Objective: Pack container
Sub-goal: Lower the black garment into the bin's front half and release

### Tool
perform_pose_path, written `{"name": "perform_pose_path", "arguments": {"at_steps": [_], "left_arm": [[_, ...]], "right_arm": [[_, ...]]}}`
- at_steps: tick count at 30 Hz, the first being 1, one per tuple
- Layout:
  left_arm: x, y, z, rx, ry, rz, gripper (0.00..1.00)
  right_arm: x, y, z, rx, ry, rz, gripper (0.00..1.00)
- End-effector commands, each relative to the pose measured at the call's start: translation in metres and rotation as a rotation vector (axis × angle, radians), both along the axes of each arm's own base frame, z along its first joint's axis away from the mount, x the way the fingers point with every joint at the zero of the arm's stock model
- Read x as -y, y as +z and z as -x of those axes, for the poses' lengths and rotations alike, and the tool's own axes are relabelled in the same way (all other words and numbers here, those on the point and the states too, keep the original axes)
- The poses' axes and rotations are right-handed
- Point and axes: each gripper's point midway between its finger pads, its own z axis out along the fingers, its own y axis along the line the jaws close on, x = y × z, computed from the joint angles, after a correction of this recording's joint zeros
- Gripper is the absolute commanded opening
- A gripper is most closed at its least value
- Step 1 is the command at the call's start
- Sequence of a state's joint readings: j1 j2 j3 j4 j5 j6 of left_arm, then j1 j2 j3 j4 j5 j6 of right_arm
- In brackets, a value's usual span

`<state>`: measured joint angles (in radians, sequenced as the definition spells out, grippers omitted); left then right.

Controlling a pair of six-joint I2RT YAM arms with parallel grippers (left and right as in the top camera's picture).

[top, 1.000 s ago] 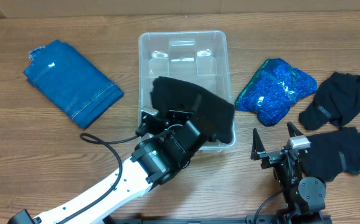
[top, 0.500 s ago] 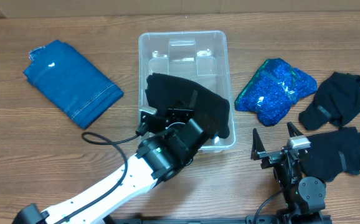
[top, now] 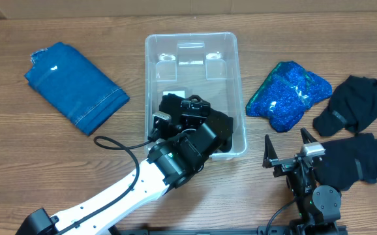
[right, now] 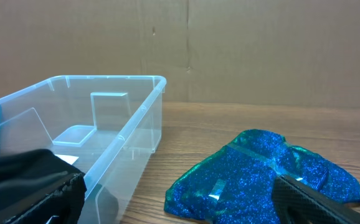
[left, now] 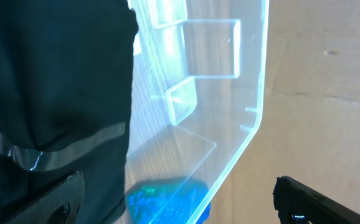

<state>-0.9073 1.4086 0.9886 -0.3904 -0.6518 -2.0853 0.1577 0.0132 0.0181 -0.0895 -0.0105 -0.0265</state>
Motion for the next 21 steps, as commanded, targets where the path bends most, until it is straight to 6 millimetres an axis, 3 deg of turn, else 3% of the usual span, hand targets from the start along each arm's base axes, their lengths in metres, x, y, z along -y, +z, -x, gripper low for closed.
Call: {"name": "perform_pose_path", "arguments": {"at_steps": [1, 6, 7, 8, 9, 10, 11, 14, 18, 21], "left_arm": [[0.006, 0.028, 0.008, 0.004, -0.076, 0.060, 1.00], [-0.011, 0.081, 0.015, 0.154, -0.191, -0.066, 1.00], [-0.016, 0.095, 0.014, 0.214, -0.237, -0.169, 0.84], [-0.016, 0.103, 0.013, 0.258, -0.296, -0.275, 0.59], [-0.015, 0.110, 0.010, 0.302, -0.367, -0.402, 0.25], [-0.012, 0.116, 0.008, 0.344, -0.453, -0.545, 0.05], [-0.005, 0.120, 0.006, 0.395, -0.568, -0.709, 0.04], [0.021, 0.124, 0.007, 0.524, -0.885, -0.908, 0.09], [-0.003, 0.095, -0.018, 0.383, -1.074, -0.859, 0.04], [-0.006, 0.088, -0.037, 0.347, -1.216, -1.018, 0.04]], "right_arm": [[0.002, -0.003, -0.001, 0.000, -0.009, 0.004, 1.00], [0.002, -0.003, -0.001, 0.000, -0.009, 0.004, 1.00], [0.002, -0.003, -0.001, 0.000, -0.009, 0.004, 1.00], [0.002, -0.003, -0.001, 0.000, -0.009, 0.004, 1.00], [0.002, -0.003, -0.001, 0.000, -0.009, 0.004, 1.00], [0.002, -0.003, -0.001, 0.000, -0.009, 0.004, 1.00], [0.002, -0.003, -0.001, 0.000, -0.009, 0.004, 1.00], [0.002, -0.003, -0.001, 0.000, -0.009, 0.004, 1.00], [0.002, -0.003, -0.001, 0.000, -0.009, 0.004, 1.00], [0.002, -0.003, -0.001, 0.000, -0.009, 0.004, 1.00]]}}
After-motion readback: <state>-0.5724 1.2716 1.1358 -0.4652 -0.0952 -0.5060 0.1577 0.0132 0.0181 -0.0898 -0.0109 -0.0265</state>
